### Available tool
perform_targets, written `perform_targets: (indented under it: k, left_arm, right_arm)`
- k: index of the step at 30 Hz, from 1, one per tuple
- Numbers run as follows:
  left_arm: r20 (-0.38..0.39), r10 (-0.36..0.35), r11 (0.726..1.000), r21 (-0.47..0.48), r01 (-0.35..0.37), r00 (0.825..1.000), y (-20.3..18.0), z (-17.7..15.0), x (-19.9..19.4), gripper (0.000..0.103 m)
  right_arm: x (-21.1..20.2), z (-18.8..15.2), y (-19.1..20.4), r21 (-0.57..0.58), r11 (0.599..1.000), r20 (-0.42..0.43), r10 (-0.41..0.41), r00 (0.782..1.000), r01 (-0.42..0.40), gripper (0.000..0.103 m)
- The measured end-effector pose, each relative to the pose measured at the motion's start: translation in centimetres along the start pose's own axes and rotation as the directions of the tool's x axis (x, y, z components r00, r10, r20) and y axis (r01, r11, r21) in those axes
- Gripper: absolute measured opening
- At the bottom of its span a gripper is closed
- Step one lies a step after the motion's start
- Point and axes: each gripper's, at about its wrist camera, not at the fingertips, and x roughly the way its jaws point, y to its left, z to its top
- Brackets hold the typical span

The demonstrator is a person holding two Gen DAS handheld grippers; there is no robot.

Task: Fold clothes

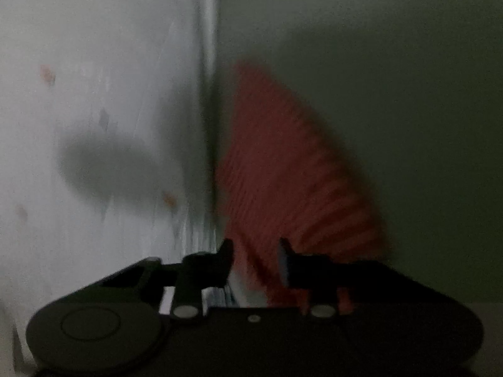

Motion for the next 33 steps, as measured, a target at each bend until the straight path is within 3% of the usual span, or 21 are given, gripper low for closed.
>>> perform_targets:
  k: [3,7,10,11,13,20,23,25,26,27,28,33]
  left_arm:
    - [0.015,0.117,0.993,-0.023,-0.116,0.993,2.1,0.3,-1.3,0.061]
    - [-0.049,0.210,0.977,-0.037,-0.212,0.977,4.0,-0.2,0.1,0.061]
    - [-0.117,0.245,0.968,-0.024,-0.249,0.963,4.8,-0.5,1.8,0.061]
    - [-0.136,0.262,0.964,-0.007,-0.265,0.955,4.7,-0.6,2.7,0.061]
    - [-0.153,0.283,0.959,0.031,-0.281,0.947,4.3,-0.8,3.8,0.061]
    - [-0.171,0.275,0.961,0.059,-0.269,0.946,4.5,-0.1,5.1,0.066]
    - [-0.174,0.274,0.962,0.059,-0.268,0.946,4.7,0.3,5.3,0.067]
    - [-0.173,0.278,0.960,0.064,-0.271,0.945,4.5,0.3,5.5,0.067]
    - [-0.174,0.281,0.959,0.067,-0.274,0.944,4.5,0.3,5.6,0.067]
    - [-0.174,0.284,0.959,0.070,-0.276,0.943,4.4,0.3,5.6,0.067]
    - [-0.174,0.287,0.958,0.073,-0.278,0.942,4.4,0.3,5.5,0.067]
    - [-0.109,0.304,0.948,0.133,-0.289,0.947,2.7,0.2,5.8,0.067]
  right_arm:
    - [3.8,-0.5,1.3,-0.056,0.998,-0.117,-0.009,0.993,0.002,0.018]
    - [7.7,-0.9,1.2,-0.046,0.997,-0.194,-0.072,0.978,0.064,0.019]
    - [9.6,-1.3,0.8,-0.045,0.990,-0.225,-0.142,0.964,0.136,0.025]
    - [9.9,-1.4,0.6,-0.060,0.985,-0.231,-0.171,0.958,0.161,0.035]
    - [10.5,-1.6,0.7,-0.086,0.975,-0.237,-0.219,0.947,0.204,0.043]
    - [12.9,-2.6,2.4,-0.216,0.944,-0.253,-0.299,0.920,0.248,0.045]
    - [13.8,-2.4,3.6,-0.311,0.909,-0.242,-0.360,0.901,0.279,0.045]
    - [14.3,-2.6,4.2,-0.366,0.890,-0.244,-0.373,0.895,0.271,0.043]
    - [14.4,-2.7,4.5,-0.387,0.887,-0.249,-0.365,0.897,0.253,0.031]
    - [14.6,-2.9,4.8,-0.407,0.883,-0.254,-0.356,0.899,0.235,0.014]
    - [14.9,-3.0,5.2,-0.420,0.882,-0.259,-0.342,0.903,0.213,0.008]
    - [13.2,-2.8,8.0,-0.514,0.849,-0.215,-0.266,0.940,0.123,0.002]
